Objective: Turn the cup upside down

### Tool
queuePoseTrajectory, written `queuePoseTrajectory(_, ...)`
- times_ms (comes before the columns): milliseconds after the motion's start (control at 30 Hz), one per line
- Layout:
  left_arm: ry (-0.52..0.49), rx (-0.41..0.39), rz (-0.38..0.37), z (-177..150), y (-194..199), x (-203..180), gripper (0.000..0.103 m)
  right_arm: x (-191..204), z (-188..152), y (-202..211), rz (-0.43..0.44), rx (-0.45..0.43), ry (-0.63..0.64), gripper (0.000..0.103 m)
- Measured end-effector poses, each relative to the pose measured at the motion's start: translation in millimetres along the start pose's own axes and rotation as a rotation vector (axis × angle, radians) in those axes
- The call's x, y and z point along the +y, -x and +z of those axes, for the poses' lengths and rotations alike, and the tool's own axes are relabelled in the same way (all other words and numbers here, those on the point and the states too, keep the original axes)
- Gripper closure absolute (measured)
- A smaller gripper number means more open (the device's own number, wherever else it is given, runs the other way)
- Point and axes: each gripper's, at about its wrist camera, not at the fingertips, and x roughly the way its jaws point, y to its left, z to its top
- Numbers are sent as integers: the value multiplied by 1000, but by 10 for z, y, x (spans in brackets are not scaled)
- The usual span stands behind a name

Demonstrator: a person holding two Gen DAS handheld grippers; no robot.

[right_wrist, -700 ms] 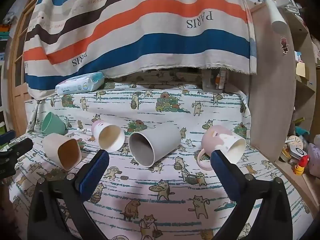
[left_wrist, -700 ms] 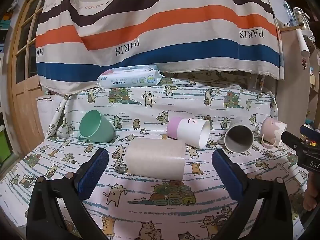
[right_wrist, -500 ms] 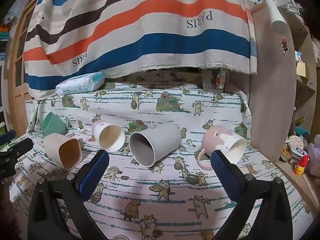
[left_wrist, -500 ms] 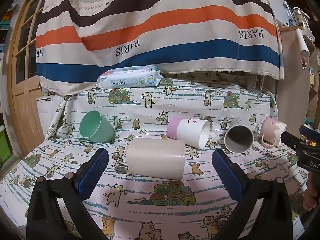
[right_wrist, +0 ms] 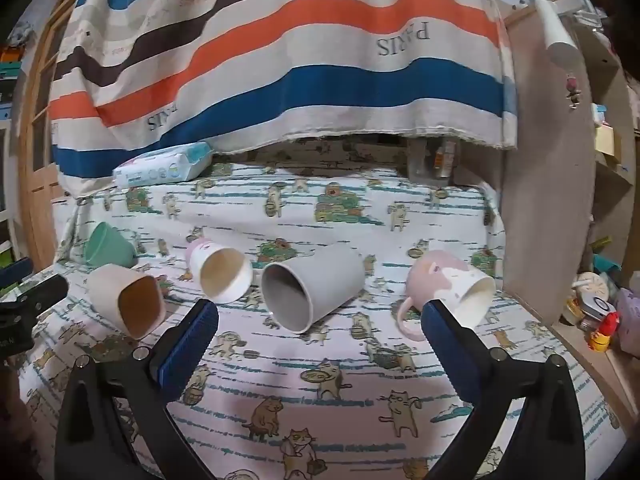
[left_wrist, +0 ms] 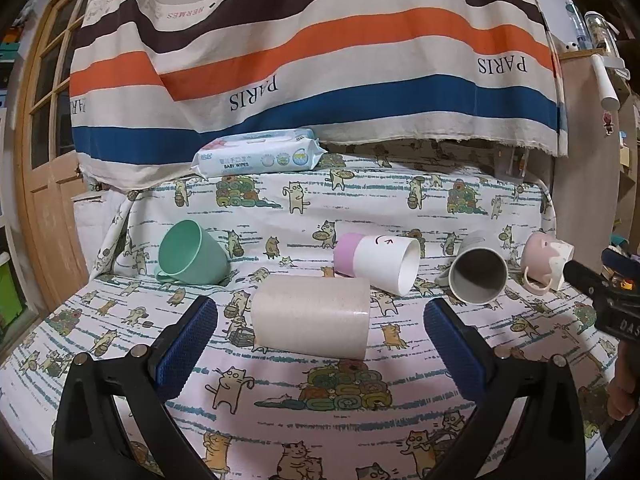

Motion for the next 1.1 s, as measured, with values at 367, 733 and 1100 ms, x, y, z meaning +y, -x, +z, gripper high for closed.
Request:
queuePoseTrajectory(367,0,-10,-2,-12,1,-19,0,32,-5,-17,37,6,14,1)
queuePoseTrajectory(733,0,-15,-5,-17,4,-22,0,26,-11,-15,12,3,4,1)
queuePoseTrajectory(1100,1,-15,-3,-25,11,-19,0,8,-3,-1,-7,2,-4,1)
